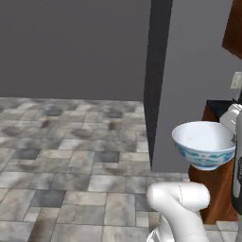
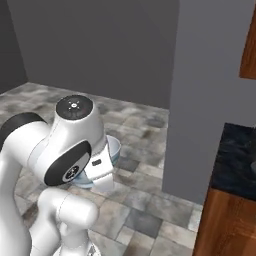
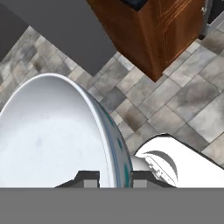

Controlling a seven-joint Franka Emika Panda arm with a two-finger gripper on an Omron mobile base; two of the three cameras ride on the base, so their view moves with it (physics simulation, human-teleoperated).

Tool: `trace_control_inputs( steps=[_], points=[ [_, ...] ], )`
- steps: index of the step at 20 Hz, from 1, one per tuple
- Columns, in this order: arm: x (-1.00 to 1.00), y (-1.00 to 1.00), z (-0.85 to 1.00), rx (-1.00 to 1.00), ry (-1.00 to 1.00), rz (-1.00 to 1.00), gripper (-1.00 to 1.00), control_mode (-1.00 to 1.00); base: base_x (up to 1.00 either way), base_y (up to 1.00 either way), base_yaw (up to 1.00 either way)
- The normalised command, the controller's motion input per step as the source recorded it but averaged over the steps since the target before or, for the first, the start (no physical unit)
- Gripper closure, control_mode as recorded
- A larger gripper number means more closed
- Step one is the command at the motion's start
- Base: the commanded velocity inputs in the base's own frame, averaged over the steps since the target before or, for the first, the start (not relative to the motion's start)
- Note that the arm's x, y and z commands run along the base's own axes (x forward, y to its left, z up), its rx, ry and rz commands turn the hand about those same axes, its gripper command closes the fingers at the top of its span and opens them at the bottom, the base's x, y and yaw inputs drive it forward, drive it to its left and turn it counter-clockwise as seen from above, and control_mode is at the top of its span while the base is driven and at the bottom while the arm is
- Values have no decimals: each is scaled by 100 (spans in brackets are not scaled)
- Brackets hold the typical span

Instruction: Pick up the bowls from the cabinet and place each bowl in front of a stool on the dining counter.

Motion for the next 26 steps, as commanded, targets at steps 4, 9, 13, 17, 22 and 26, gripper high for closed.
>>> trace_control_inputs(
  steps=[4,9,13,17,22,26],
  points=[
    [0,0,0,0,0,0,100,100,75,78,31],
    [0,0,0,0,0,0,100,100,92,51,40],
    [0,0,0,0,0,0,100,100,100,9,48],
    [0,0,0,0,0,0,100,100,100,0,57],
    [0,0,0,0,0,0,100,100,100,0,62],
    [0,0,0,0,0,0,100,100,100,0,63]
  ],
)
